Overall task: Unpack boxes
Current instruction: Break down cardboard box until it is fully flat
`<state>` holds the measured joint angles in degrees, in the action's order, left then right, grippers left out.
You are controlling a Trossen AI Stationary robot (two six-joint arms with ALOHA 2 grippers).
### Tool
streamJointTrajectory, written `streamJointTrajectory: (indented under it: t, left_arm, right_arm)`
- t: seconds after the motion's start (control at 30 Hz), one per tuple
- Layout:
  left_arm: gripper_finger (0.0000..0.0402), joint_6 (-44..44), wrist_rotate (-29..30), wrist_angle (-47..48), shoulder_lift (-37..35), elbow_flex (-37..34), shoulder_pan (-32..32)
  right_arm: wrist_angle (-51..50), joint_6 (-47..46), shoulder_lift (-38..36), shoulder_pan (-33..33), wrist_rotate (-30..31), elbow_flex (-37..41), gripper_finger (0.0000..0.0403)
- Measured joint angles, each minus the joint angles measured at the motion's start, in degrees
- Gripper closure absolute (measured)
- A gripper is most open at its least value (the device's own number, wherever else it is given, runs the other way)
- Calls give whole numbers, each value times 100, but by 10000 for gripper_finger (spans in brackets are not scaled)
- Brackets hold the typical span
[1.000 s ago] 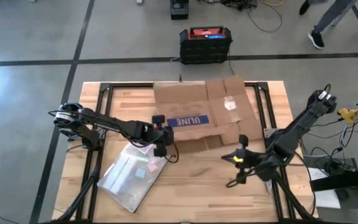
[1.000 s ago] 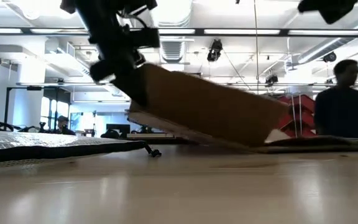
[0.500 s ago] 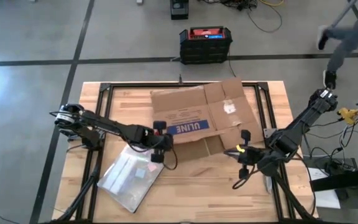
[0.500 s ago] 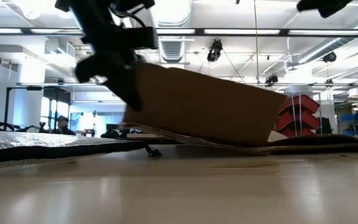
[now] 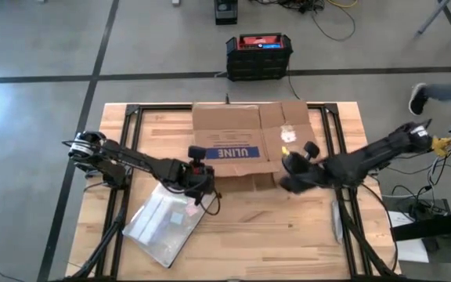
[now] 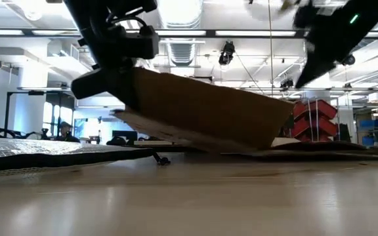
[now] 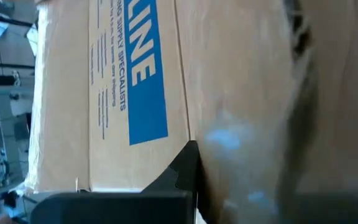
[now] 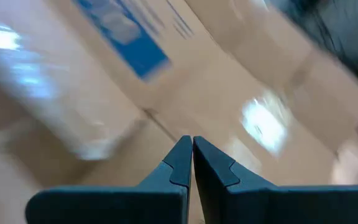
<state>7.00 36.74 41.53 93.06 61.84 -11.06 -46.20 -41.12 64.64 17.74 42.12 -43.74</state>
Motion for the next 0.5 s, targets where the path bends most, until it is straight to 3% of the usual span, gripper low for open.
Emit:
streamJointTrajectory:
  t: [0.13, 0.27, 0.4, 0.5]
  left_arm:
    - [391, -161, -438, -1, 0, 0, 190]
    - [354, -339, -1001, 173, 0, 7, 319]
    - [301, -727, -990, 1494, -27, 249, 318]
    - [264, -1486, -967, 2616, -96, 525, 320]
  right_arm:
    - [5, -154, 359, -1080, -556, 160, 403]
    - [295, 52, 779, -1974, -1130, 328, 403]
    - [371, 141, 1278, -2525, -1470, 417, 403]
    - [327, 216, 1671, -2692, -1526, 450, 403]
